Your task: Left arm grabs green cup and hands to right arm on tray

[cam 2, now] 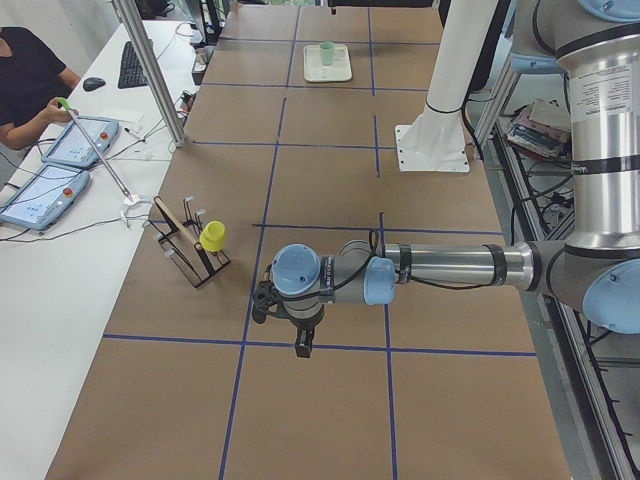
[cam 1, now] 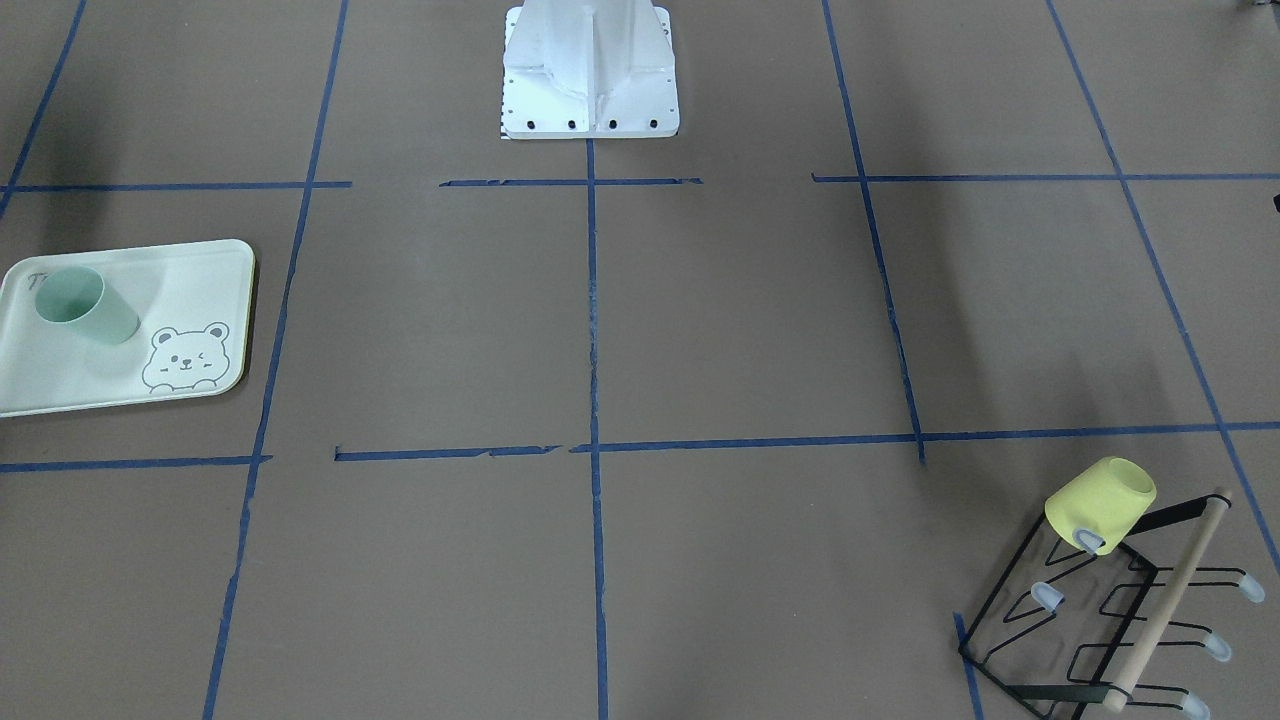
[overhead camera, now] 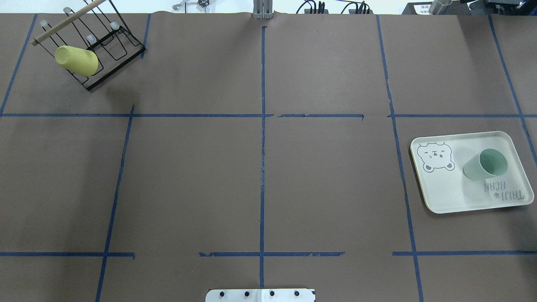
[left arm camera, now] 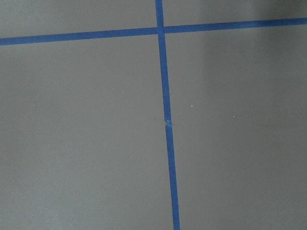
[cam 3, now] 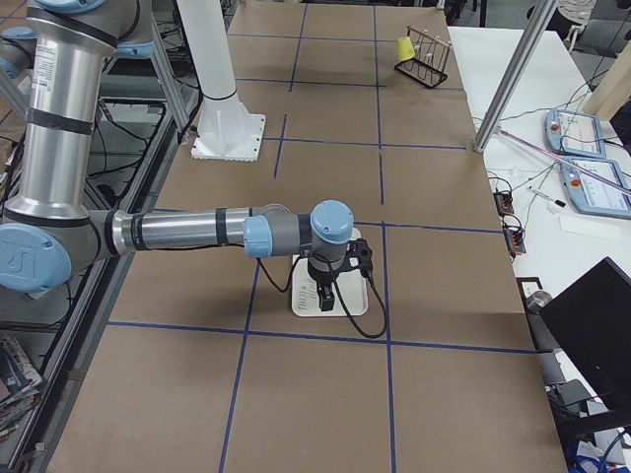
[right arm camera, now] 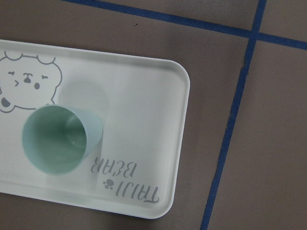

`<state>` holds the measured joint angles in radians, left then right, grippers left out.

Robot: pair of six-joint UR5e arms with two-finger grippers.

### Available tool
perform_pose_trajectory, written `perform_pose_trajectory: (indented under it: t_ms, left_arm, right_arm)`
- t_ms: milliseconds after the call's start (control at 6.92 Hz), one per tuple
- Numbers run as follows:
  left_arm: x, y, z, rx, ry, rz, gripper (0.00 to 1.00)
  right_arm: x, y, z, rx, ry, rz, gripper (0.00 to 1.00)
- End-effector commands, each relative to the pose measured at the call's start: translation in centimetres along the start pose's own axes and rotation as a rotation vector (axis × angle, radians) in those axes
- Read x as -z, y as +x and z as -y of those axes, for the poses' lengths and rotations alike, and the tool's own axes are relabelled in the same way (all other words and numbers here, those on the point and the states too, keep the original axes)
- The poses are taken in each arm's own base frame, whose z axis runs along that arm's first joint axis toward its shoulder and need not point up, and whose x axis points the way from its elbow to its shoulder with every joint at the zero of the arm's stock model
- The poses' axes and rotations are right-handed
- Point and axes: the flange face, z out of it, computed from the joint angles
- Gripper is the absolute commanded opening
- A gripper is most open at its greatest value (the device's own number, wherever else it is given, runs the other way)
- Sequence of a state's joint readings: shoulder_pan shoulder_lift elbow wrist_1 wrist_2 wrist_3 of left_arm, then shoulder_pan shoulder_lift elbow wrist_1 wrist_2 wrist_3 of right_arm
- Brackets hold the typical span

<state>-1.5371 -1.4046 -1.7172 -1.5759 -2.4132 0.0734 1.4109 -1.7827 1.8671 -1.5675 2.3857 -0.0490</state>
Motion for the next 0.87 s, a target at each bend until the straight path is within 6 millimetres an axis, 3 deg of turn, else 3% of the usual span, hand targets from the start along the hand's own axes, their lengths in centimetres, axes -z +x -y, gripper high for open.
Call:
perform_pose_trajectory:
  t_ms: [0,723]
  left_arm:
    - [-0.81,0.63,0.09,-0.008,-0.023,-0.001,1.00]
    - [-1.64,0.01,-0.04,-0.007,-0.035,-0.003,1.00]
  right_arm:
    - [0.17,-0.40,-0.08,0.010,0.002,-0.003,1.00]
    - [-0.15,0.03,-0.10,0.002,-0.005,-0.012,1.00]
